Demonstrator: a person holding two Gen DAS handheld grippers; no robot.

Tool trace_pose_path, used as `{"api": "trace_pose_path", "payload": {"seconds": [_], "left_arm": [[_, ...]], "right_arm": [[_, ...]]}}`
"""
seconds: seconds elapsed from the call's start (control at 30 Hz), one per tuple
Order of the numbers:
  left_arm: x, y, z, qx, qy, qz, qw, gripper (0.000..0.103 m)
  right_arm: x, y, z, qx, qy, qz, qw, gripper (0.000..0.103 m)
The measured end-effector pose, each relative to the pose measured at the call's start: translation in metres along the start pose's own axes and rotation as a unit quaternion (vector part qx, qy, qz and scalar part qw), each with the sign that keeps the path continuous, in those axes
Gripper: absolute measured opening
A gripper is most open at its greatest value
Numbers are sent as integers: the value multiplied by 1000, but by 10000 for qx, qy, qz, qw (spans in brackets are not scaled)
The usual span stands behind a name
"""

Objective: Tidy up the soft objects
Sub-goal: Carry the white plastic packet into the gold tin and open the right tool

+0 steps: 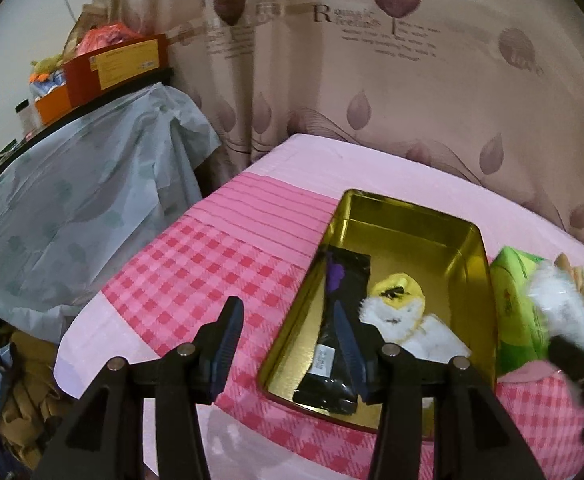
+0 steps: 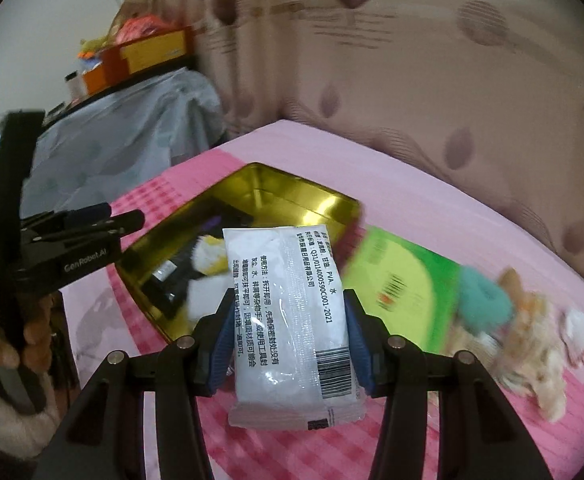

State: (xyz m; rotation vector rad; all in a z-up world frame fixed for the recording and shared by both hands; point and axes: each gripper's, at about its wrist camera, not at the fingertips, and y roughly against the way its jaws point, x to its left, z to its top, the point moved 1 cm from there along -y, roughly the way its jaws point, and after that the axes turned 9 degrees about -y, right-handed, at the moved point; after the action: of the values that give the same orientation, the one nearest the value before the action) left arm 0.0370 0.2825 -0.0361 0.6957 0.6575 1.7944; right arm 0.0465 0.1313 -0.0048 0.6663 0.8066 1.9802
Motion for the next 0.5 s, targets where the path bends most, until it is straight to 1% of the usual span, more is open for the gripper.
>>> {"api": "trace_pose_path", "payload": {"seconds": [0.1, 0.2, 0.37, 0.5], "left_arm": [[10, -1, 0, 5, 199, 13, 9998, 49], [19, -1, 0, 25, 333, 39, 9994, 49], [25, -3, 1, 48, 461, 19, 9989, 49], [26, -4, 0, 74, 470, -7, 9989, 49]], "right_arm": [[16, -19, 6, 149, 38, 134, 9998, 46], [28, -38, 11, 260, 84, 161, 9995, 46], [40, -63, 13, 421, 110, 129, 9990, 46], [41, -80, 15, 501, 45, 69, 9987, 46]]}}
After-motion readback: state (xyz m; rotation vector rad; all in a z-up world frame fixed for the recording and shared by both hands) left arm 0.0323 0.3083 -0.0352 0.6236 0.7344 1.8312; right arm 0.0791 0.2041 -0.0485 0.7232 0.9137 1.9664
